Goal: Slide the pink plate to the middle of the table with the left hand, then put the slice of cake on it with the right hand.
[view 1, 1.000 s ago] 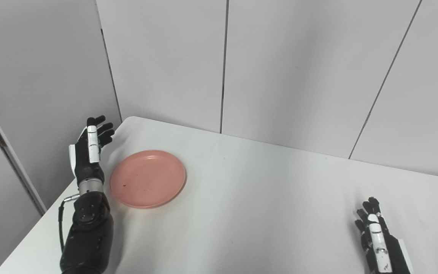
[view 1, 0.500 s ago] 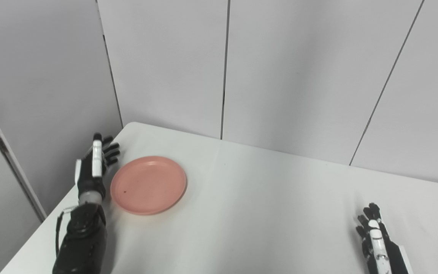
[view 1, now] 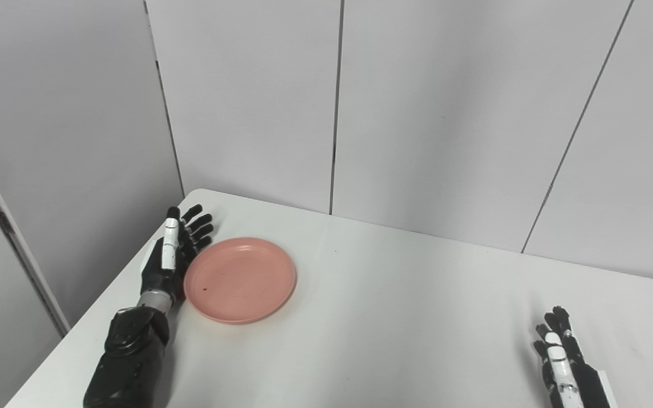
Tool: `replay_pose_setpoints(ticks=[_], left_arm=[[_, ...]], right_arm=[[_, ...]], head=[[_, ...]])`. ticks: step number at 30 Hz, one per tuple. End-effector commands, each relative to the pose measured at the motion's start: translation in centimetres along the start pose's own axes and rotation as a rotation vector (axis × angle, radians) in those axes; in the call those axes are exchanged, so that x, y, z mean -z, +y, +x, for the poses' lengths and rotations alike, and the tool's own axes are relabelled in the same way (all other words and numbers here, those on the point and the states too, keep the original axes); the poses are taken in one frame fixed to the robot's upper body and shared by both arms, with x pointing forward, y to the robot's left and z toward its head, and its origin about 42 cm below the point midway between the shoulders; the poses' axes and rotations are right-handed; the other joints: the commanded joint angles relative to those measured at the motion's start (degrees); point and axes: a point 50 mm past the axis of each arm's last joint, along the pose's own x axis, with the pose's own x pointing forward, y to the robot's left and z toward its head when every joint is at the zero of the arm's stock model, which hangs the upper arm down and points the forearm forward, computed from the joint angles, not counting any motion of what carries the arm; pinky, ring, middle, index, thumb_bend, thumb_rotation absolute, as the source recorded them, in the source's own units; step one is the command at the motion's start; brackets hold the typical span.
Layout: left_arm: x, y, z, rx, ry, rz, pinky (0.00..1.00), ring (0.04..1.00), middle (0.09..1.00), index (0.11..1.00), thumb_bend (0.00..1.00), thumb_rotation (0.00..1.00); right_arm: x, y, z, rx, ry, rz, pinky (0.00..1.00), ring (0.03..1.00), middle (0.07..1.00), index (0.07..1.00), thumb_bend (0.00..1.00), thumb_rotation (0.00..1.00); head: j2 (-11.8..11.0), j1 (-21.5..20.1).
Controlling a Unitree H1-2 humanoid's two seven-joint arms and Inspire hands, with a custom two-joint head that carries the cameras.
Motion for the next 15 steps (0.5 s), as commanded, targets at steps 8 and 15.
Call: replay_pose_setpoints(ticks=[8, 15], left_arm=[[0.4, -1.9, 0.5, 0.087, 0.036, -0.04, 0.88, 0.865, 0.849, 0.836, 0.87, 1.0], [1.4, -4.4, 0.5, 0.143, 0.048, -0.056, 0.88, 0.856, 0.841, 0.827, 0.86, 1.0]], right_arm=[[-1.3, 0.2, 0.5, -0.008, -0.055, -0.005, 1.0, 1.0, 1.0, 1.0, 0.18, 0.77], [-1.3, 0.2, 0.4, -0.004, -0.058, -0.006, 1.0, 1.0, 1.0, 1.0, 0.19, 0.73]], head=[[0.8, -0.6], [1.3, -1.1]])
